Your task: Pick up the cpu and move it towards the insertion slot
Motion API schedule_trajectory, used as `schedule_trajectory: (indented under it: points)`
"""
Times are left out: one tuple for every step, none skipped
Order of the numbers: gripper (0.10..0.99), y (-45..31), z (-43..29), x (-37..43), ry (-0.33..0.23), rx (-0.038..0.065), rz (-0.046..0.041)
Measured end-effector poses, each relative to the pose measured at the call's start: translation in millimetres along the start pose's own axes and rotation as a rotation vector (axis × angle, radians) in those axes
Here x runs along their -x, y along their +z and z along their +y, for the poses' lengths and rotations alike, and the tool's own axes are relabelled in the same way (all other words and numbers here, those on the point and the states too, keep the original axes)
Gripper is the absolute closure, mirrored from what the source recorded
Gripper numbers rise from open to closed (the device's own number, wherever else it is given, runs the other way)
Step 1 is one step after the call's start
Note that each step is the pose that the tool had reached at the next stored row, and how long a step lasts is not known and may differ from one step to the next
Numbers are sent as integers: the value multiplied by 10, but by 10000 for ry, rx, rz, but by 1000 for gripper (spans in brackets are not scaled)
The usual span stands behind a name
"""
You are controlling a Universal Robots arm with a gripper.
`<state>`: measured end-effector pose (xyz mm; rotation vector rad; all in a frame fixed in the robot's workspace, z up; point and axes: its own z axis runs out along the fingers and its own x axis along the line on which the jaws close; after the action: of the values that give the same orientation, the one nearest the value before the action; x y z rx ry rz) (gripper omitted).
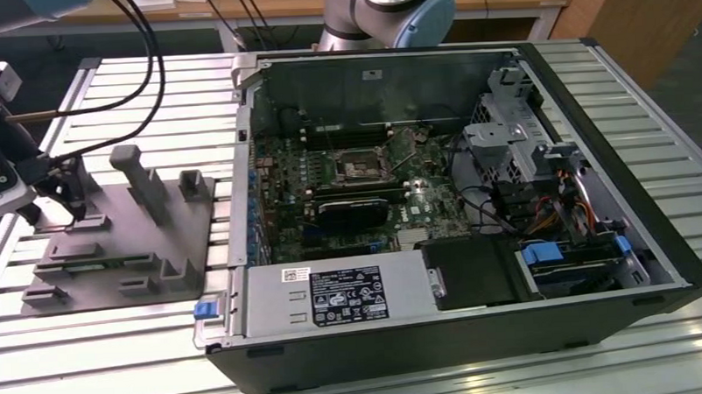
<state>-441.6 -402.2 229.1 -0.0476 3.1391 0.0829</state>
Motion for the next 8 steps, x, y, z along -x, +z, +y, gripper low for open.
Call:
schedule_trajectory:
  points:
    - [541, -9, 1, 0, 0, 0, 0]
    - [541, -19, 1, 0, 0, 0, 0]
    - [541, -29, 2, 0, 0, -1, 1]
    - [541, -38, 3, 0, 0, 0, 1]
    - [541, -47, 3, 0, 0, -1, 2]
    - [541, -56, 4, 0, 0, 0, 1]
    - [541, -65, 4, 0, 0, 0, 1]
    - [541, -74, 5, 0, 0, 0, 1]
